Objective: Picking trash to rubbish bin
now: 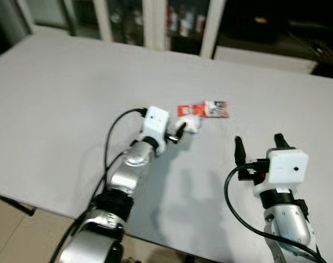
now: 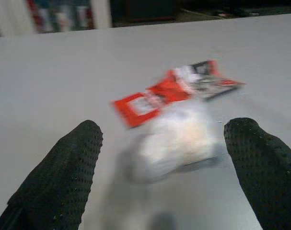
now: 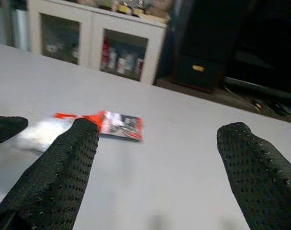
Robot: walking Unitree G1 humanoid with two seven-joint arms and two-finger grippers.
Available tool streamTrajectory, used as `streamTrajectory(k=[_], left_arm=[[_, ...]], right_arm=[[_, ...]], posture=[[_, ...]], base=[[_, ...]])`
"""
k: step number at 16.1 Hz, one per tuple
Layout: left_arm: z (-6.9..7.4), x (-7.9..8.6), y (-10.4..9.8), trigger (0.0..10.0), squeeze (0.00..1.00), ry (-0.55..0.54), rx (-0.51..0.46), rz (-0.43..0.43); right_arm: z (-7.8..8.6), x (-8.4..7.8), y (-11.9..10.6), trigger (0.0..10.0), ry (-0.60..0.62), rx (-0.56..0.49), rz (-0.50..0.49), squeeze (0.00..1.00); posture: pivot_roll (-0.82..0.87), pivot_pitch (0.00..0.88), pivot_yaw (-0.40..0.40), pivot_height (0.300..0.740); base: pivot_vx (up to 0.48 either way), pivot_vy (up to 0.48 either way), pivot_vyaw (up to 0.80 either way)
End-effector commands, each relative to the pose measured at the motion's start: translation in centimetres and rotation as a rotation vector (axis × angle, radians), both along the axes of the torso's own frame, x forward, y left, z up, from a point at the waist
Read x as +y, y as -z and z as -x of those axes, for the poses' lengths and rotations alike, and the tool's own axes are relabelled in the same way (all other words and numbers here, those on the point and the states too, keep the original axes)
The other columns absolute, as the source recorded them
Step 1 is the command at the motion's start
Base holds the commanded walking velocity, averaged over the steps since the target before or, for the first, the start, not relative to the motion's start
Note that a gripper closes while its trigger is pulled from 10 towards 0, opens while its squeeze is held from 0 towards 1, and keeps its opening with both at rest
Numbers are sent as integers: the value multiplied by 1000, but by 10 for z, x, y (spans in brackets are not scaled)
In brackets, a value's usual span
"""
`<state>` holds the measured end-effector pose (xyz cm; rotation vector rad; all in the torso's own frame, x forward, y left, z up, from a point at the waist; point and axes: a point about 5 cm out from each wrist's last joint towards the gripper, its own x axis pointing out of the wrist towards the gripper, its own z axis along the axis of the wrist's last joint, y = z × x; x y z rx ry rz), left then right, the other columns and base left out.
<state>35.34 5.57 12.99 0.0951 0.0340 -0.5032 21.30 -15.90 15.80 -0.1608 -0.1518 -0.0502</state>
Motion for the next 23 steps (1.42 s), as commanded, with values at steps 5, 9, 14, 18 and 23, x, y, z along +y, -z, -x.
streamTrajectory(k=[5, 9, 14, 18, 23], left_arm=[[-4, 2, 4, 10000, 0, -3, 3, -18], [-6, 3, 12, 10000, 0, -13, 26, -31], [-9, -9, 5, 10000, 0, 23, 16, -3], [-10, -26, -1, 10000, 0, 79, 8, 25], [-10, -45, -7, 10000, 0, 124, -10, 17]], right_arm=[[1, 0, -4, 10000, 11, -7, 10, 0], [6, 2, -6, 10000, 6, -2, 11, 0], [30, 0, -8, 10000, 64, 27, 21, 0], [46, -2, -8, 10000, 126, 45, 21, 0], [57, 0, -12, 10000, 169, 55, 27, 0]], posture=[[14, 112, -2, 740], [-15, 144, -8, 740], [-140, 220, 22, 740], [-204, 232, 49, 740], [-248, 257, 62, 740]], base=[[0, 0, 0], [0, 0, 0], [0, 0, 0], [0, 0, 0], [0, 0, 0]])
